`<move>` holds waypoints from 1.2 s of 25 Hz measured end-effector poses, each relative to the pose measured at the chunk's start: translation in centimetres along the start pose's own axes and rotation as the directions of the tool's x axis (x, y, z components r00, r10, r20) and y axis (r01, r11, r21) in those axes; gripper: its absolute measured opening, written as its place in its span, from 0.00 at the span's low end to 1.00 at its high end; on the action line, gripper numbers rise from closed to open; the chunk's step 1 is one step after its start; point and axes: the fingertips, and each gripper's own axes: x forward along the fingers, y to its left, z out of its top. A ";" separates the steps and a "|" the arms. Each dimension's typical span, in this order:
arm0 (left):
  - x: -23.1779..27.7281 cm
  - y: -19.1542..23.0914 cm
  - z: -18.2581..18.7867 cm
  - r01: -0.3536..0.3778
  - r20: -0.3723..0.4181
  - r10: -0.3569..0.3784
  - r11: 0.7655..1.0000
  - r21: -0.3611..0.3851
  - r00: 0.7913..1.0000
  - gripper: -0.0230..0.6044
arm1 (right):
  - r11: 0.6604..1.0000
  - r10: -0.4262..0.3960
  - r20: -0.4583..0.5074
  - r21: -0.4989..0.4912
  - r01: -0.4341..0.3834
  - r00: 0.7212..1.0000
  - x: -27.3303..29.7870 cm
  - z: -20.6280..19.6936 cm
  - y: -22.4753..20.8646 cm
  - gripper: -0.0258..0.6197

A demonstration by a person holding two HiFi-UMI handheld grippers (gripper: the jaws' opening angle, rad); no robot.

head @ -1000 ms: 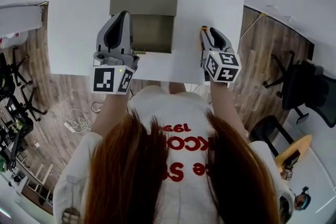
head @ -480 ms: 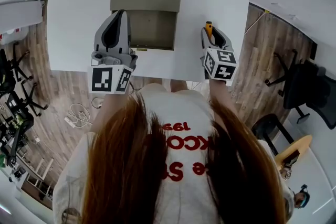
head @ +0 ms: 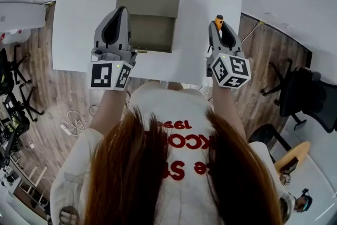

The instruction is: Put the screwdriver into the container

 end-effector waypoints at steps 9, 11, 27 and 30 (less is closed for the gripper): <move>0.3 -0.7 4.4 0.004 0.097 -0.006 1.000 0.029 0.995 0.05 | 0.998 0.032 0.295 -0.060 -0.015 0.955 -3.9 10.5 1.4 0.22; 0.6 -0.8 5.3 0.009 0.124 -0.013 0.999 0.035 0.992 0.05 | 0.996 0.037 0.348 -0.086 -0.007 0.937 -4.6 12.3 1.7 0.22; -3.4 2.8 7.4 -0.151 0.171 0.137 0.986 0.070 0.976 0.05 | 0.949 0.299 0.348 -0.205 -0.239 0.888 -3.0 15.2 9.3 0.22; -4.9 4.3 7.6 -0.206 0.176 0.192 0.976 0.067 0.966 0.05 | 0.926 0.366 0.319 -0.218 -0.309 0.874 -1.5 14.7 12.0 0.22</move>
